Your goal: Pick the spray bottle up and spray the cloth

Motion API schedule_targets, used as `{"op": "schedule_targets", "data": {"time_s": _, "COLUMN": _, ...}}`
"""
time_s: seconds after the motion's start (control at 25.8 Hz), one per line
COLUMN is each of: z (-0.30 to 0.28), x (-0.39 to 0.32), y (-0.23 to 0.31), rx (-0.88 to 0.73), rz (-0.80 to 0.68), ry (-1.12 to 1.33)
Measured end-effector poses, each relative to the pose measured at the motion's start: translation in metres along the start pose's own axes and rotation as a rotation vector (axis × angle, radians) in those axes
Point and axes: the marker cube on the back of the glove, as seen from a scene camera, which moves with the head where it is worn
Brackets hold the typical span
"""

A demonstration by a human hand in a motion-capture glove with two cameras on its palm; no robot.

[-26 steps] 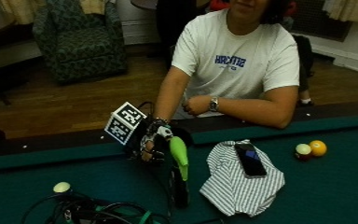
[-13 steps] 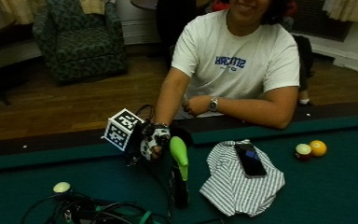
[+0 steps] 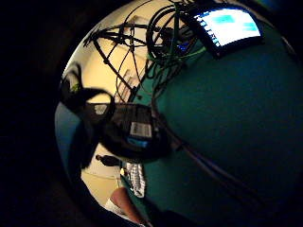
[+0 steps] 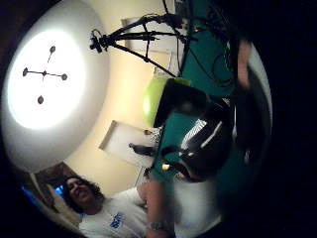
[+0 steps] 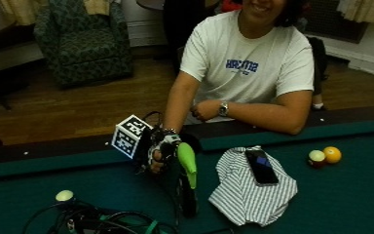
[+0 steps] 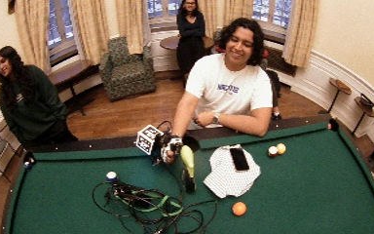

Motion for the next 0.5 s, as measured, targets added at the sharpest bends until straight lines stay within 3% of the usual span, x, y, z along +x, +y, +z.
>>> {"op": "schedule_targets", "data": {"time_s": 0.16, "z": 0.016, "x": -0.006, "y": -0.002, "rx": -0.071, "rz": 0.014, "ry": 0.007}}
{"op": "schedule_targets", "data": {"time_s": 0.5, "z": 0.044, "x": -0.01, "y": -0.023, "rx": -0.06, "rz": 0.026, "ry": 0.011}}
